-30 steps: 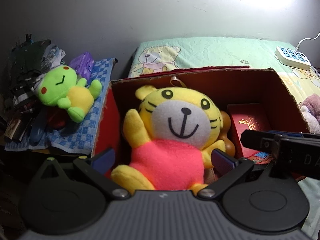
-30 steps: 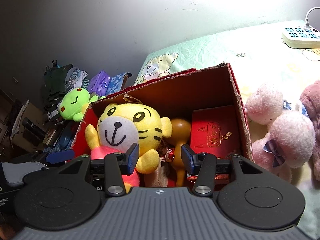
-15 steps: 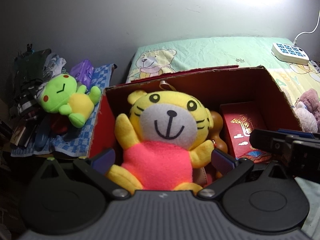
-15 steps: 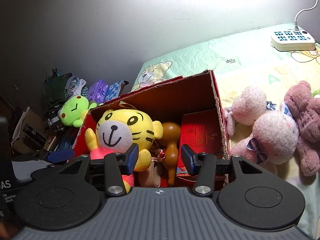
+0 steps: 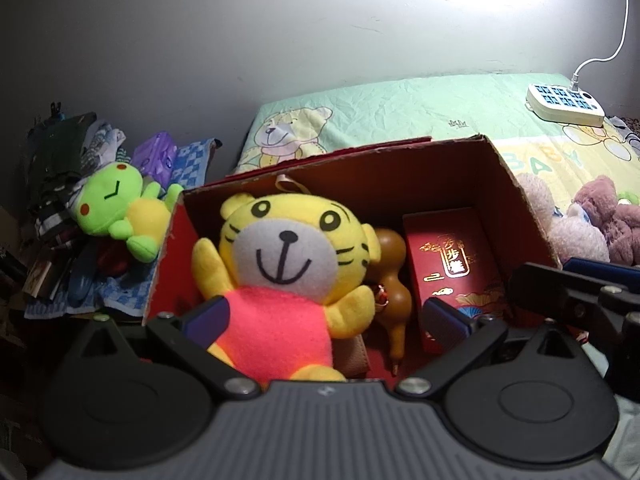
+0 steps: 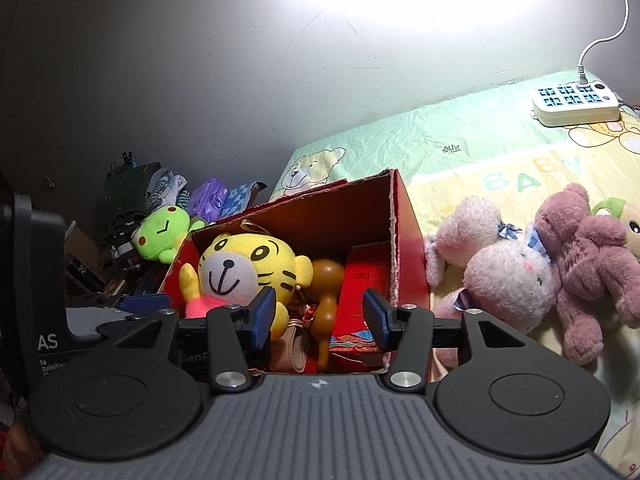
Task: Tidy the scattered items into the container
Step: 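Open the right gripper and withdraw from the box, then reach the right gripper to the green bean plush and grasp it, then lift the green bean plush with the right gripper toward the red box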
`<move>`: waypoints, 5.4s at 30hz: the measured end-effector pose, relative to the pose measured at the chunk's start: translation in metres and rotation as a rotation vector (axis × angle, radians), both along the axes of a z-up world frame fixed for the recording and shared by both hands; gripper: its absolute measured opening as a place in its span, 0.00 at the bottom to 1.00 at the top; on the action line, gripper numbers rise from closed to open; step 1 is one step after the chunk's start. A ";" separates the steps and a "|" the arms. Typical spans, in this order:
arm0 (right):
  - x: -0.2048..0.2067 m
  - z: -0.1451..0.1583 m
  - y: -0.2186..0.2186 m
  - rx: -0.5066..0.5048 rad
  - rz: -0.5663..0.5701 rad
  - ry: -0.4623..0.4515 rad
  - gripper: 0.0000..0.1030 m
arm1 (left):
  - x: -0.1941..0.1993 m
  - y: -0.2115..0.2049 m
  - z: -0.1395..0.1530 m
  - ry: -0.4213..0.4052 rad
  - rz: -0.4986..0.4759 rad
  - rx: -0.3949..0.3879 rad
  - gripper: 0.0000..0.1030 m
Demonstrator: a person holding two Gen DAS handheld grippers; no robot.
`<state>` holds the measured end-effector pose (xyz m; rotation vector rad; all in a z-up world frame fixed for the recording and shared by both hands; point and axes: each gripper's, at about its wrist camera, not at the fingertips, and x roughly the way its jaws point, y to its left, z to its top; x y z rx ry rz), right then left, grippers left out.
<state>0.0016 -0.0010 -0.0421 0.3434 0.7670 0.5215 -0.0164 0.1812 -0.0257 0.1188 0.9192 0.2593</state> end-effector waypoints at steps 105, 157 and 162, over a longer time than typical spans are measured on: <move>0.098 -0.109 -0.318 0.212 -0.215 0.348 0.57 | 0.131 -0.308 -0.098 0.186 -0.509 -0.499 0.99; -0.013 -0.023 -0.149 0.282 0.059 0.330 0.50 | -0.020 -0.134 -0.017 0.109 -0.496 -0.600 0.99; -0.019 -0.004 -0.111 0.303 0.097 0.279 0.50 | -0.034 -0.094 0.004 0.033 -0.486 -0.576 0.99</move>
